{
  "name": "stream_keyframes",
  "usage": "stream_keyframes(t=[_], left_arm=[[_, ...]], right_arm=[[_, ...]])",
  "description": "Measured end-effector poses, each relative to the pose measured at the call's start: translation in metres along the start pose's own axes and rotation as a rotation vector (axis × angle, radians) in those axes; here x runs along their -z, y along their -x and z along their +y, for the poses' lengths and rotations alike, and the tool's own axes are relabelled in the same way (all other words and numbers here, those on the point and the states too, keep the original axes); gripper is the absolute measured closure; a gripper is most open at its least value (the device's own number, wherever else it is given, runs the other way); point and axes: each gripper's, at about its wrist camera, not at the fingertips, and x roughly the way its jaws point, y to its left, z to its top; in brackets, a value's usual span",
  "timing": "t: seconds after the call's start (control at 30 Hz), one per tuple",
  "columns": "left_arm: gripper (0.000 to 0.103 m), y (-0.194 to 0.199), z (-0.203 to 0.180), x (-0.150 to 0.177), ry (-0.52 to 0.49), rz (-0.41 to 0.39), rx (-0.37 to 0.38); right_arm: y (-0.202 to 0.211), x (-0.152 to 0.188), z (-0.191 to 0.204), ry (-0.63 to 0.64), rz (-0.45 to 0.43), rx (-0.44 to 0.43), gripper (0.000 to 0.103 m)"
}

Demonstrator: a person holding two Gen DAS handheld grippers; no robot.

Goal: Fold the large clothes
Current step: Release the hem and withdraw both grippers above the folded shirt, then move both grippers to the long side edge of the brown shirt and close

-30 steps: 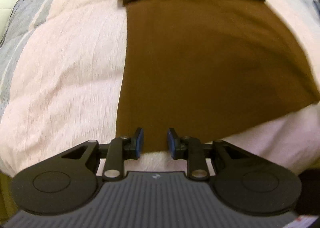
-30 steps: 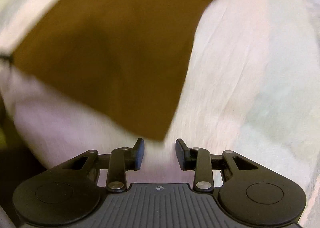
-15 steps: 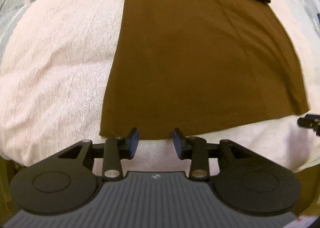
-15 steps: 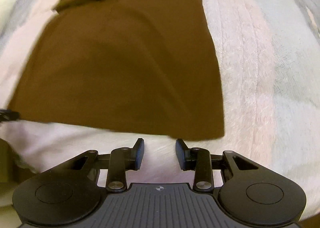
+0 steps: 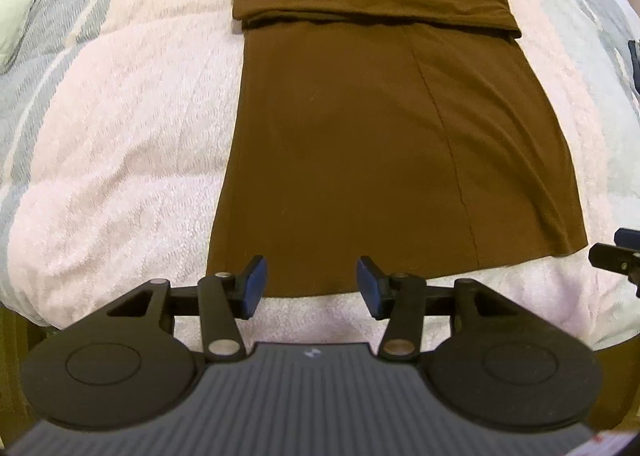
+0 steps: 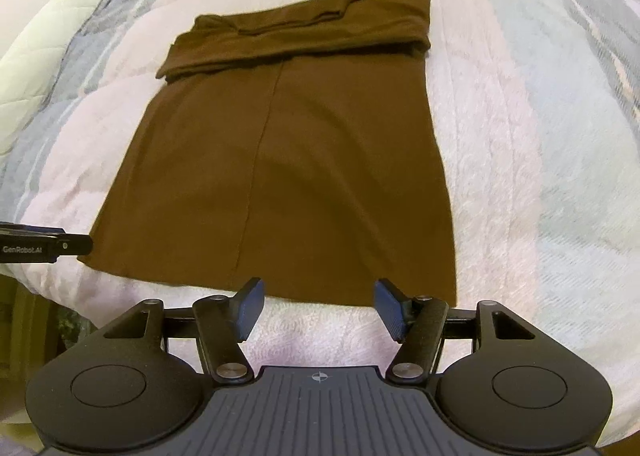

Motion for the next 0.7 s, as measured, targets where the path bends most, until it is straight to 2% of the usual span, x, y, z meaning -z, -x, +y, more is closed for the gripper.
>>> stream_keyframes(t=[0.33, 0.5, 0.6, 0.7], left_arm=[[0.054, 0.039, -0.021, -0.013, -0.001, -0.064, -0.009], [0.044, 0.049, -0.018, -0.010, -0.010, -0.115, 0.007], [0.042, 0.040, 0.005, 0.004, -0.005, -0.171, 0.059], [0.042, 0.011, 0.041, 0.019, 0.033, -0.166, 0.088]], right_arm=[[0.029, -0.015, -0.003, 0.047, -0.055, -0.028, 0.045], [0.030, -0.016, -0.022, 0.028, -0.047, -0.067, 0.045], [0.019, -0.010, -0.046, 0.014, -0.055, -0.099, 0.045], [-0.006, 0.000, -0.078, 0.013, -0.043, -0.107, 0.045]])
